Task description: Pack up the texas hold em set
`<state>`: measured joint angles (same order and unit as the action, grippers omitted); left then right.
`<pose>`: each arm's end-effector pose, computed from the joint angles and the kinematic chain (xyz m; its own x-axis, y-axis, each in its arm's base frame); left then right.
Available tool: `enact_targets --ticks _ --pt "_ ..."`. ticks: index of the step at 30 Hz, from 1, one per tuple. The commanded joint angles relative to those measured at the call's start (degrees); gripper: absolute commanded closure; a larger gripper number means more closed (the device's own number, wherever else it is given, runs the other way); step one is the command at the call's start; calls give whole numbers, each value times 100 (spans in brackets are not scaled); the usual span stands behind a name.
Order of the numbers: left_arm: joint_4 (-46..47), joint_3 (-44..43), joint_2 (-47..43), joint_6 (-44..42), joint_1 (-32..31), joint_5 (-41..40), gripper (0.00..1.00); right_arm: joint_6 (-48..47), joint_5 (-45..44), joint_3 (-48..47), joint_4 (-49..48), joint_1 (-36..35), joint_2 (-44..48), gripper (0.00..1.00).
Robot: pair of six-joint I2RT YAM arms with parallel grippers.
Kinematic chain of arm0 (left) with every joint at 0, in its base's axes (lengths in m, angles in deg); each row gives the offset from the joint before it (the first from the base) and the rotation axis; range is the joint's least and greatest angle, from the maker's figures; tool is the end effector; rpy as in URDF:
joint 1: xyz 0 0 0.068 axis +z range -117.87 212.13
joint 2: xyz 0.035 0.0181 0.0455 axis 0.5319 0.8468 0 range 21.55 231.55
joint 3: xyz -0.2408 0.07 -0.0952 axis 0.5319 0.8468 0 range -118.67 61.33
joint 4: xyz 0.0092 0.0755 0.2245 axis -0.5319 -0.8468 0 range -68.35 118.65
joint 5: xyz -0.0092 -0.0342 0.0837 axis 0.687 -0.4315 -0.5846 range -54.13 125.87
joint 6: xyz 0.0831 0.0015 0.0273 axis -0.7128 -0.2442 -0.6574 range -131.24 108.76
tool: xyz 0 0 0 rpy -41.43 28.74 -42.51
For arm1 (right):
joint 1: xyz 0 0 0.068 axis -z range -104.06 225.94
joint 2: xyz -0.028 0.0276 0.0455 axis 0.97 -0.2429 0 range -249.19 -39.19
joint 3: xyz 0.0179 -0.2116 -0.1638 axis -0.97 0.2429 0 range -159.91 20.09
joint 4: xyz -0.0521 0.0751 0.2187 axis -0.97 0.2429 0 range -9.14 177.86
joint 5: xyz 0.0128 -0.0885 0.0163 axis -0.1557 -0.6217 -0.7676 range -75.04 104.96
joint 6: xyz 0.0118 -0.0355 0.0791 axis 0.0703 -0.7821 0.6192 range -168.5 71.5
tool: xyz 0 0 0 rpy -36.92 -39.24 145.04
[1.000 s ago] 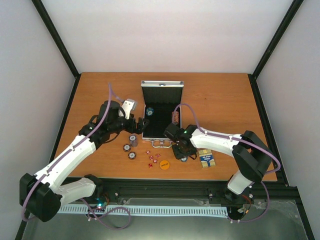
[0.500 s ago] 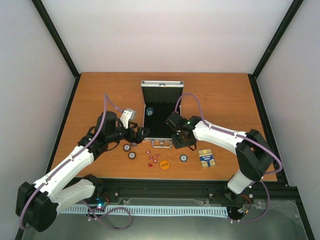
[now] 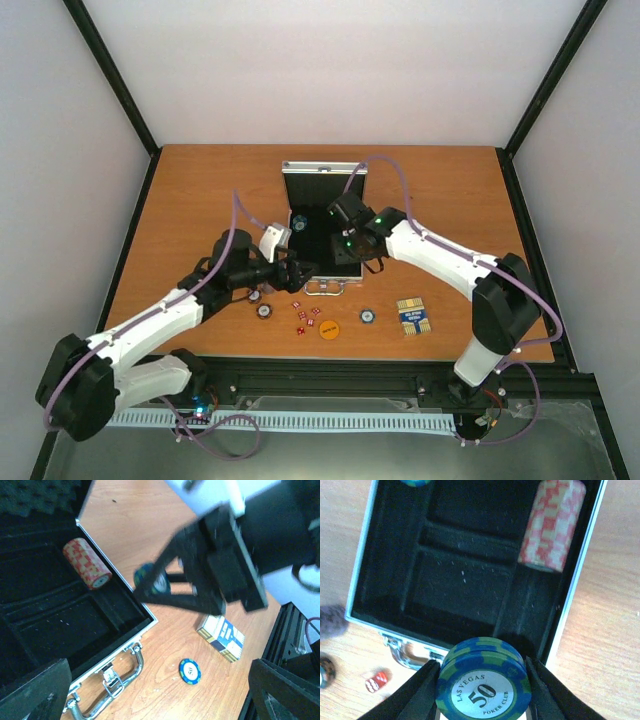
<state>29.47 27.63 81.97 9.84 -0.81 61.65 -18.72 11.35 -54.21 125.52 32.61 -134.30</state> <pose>0.1863 -0.1608 0.2313 -0.6363 0.0265 -0.7710 0.6314 0.5921 -0.5008 0.2447 0.2240 0.2123 -0.9050 -0.1724 -0.3888 -0.2493 0.9557 0.1565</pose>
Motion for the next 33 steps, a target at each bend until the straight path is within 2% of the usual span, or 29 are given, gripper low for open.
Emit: enact_targets --ticks 1,10,15,19,24,33 --pt "1168 289 186 136 -293 -306 0 27 84 -496 -179 152 -89 90" --pt "2542 872 212 127 -463 -1417 0 249 590 -879 -413 229 -116 90" --pt "3258 926 641 210 -480 -1970 0 333 892 -864 -526 229 -56 90" --pt "3773 746 1109 157 -497 -1978 0 435 1124 -812 -651 230 23 90" --pt "3864 359 1482 134 -539 -1901 0 527 1170 -914 -728 229 24 90" --pt "4175 196 1817 440 -607 -2099 0 610 1354 -1041 -848 229 -78 90"
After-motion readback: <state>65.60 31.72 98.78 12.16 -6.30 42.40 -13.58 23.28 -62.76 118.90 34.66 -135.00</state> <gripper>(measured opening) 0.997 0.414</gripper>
